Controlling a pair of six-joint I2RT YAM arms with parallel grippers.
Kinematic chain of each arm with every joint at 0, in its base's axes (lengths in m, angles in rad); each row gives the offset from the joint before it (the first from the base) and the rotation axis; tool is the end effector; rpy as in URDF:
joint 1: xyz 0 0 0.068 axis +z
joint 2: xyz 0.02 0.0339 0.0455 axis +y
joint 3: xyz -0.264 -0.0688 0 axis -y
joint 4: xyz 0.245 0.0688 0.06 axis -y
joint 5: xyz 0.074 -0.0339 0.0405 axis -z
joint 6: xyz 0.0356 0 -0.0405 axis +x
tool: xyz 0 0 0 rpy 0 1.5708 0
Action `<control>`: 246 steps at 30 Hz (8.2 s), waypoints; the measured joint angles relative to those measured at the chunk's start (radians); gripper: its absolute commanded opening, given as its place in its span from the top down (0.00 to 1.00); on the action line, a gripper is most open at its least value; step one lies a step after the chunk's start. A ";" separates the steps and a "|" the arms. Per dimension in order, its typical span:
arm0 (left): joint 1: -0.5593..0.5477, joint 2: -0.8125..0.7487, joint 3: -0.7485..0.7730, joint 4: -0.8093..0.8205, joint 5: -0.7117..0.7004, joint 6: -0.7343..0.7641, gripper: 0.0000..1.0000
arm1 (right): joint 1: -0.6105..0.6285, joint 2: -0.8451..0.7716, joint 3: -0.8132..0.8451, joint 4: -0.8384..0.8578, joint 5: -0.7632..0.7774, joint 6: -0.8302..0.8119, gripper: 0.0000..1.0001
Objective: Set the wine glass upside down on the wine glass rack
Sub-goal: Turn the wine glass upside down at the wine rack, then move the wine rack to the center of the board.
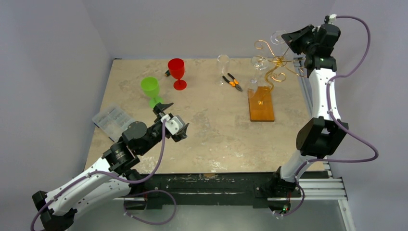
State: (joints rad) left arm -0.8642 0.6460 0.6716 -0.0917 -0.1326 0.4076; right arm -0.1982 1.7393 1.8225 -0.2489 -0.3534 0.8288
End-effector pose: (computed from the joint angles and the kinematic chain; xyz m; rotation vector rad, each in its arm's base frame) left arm 0.1085 -0.1199 0.3315 0.8912 1.3788 -0.2411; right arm 0.4038 -0.0685 0.4362 0.6359 1.6718 0.7646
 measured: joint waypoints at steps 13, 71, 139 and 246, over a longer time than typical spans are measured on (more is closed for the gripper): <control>0.000 -0.007 0.000 0.000 0.000 0.000 0.03 | -0.002 -0.009 -0.035 0.027 0.000 0.017 0.96; 0.000 -0.011 -0.008 0.000 0.000 0.003 0.03 | -0.039 -0.034 -0.105 0.032 -0.079 0.122 0.67; 0.237 0.385 0.558 -0.183 0.308 -0.719 0.01 | -0.087 -0.634 -0.227 -0.072 -0.599 -0.412 0.47; 0.332 0.235 0.286 -0.293 0.152 -0.501 0.11 | 0.105 -0.819 -1.017 -0.747 -0.447 -2.113 0.61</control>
State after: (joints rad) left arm -0.5323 0.8814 0.9573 -0.3843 0.0193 -0.0933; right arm -0.0937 0.9207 0.8055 -0.9962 -0.8009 -1.2846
